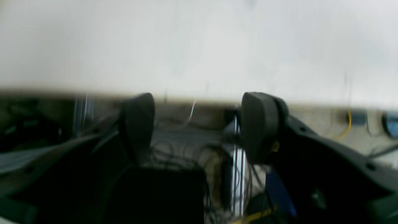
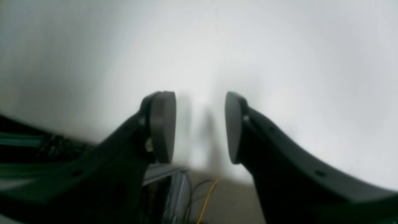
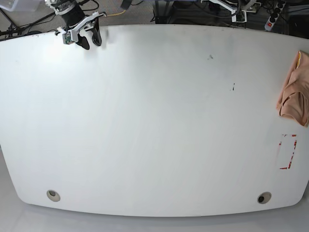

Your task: Fold the T-shirt properly

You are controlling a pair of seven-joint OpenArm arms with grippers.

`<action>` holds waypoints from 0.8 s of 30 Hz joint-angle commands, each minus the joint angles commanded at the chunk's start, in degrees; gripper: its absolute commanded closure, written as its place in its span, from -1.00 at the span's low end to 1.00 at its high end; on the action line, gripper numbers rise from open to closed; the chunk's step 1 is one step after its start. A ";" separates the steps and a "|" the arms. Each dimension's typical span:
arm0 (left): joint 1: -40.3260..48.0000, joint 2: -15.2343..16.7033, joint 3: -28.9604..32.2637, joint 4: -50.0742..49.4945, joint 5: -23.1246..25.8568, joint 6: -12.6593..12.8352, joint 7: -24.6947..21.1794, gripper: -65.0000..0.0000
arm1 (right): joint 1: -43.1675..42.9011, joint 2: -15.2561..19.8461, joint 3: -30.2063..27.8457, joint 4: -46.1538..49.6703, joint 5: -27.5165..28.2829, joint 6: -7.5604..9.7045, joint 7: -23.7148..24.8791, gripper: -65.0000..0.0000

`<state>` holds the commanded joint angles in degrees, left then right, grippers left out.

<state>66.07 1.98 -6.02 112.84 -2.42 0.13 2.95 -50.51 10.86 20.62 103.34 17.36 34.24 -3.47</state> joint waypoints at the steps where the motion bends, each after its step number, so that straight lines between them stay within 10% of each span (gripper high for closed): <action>1: 0.88 -0.09 0.00 0.00 0.00 0.00 0.18 -0.24 | -1.58 0.00 0.00 0.00 0.70 0.00 0.00 0.26; 13: 1.41 -1.76 0.26 -16.79 -0.09 0.00 0.00 -0.23 | -12.92 -0.62 -3.78 -13.80 1.05 0.09 5.71 0.27; 24: -20.40 -4.92 1.58 -51.52 0.18 0.09 -0.09 -0.22 | 3.78 -1.14 -9.23 -42.37 -0.35 -0.53 9.93 0.27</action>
<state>45.67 -2.95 -4.44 61.32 -2.24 0.22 2.86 -46.73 9.71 11.38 60.97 17.01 33.71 6.46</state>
